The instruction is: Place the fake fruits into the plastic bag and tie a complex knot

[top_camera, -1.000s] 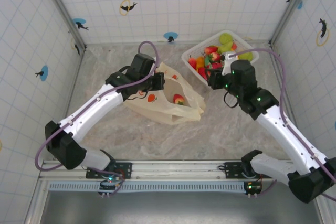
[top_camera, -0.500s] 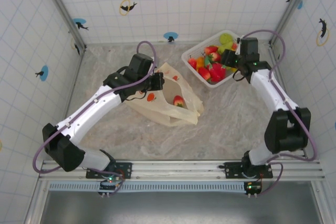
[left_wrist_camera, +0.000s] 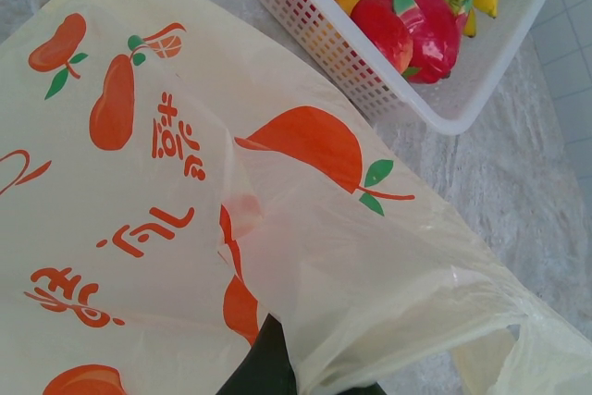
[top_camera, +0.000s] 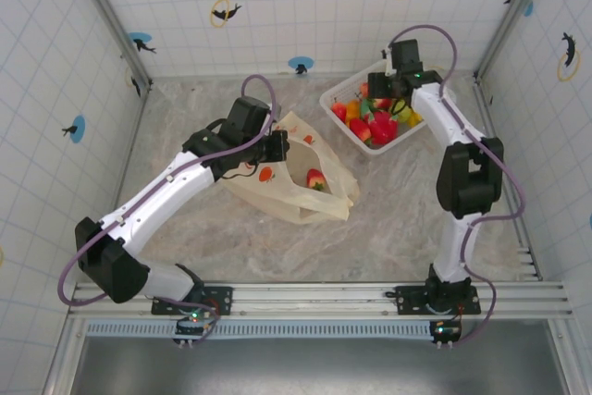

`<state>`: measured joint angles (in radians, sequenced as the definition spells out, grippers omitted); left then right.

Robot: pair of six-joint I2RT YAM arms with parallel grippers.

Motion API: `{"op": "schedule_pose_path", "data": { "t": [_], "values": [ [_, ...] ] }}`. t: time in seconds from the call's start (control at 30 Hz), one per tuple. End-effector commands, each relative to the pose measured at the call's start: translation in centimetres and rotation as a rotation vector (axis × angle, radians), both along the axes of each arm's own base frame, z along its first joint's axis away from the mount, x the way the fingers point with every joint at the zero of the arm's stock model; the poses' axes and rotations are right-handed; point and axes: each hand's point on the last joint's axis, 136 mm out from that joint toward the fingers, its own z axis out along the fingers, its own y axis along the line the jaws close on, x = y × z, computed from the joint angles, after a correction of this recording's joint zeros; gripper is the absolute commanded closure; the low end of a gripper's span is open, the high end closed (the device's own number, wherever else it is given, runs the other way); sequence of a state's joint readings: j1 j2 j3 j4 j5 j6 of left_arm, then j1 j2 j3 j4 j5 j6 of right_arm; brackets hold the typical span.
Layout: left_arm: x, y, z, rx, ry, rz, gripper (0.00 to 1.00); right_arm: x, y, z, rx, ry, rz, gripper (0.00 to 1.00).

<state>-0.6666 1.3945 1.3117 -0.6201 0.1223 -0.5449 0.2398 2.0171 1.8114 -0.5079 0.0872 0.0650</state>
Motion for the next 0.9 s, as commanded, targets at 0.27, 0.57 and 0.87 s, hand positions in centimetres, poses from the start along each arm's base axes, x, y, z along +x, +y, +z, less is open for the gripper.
{"op": "schedule_pose_path", "data": {
  "t": [0.27, 0.57, 0.87],
  "values": [
    [-0.2, 0.5, 0.2, 0.019, -0.016, -0.014, 1.0, 1.2, 0.1, -4.4, -0.361, 0.159, 0.14, 0.13],
    [0.0, 0.5, -0.1, 0.032, -0.009, -0.012, 1.0, 2.5, 0.2, -6.9, -0.4, 0.187, 0.148, 0.19],
    [0.1, 0.4, -0.3, 0.044, -0.005, -0.012, 1.0, 3.8, 0.1, -8.7, -0.412, 0.191, 0.133, 0.26]
  ]
}}
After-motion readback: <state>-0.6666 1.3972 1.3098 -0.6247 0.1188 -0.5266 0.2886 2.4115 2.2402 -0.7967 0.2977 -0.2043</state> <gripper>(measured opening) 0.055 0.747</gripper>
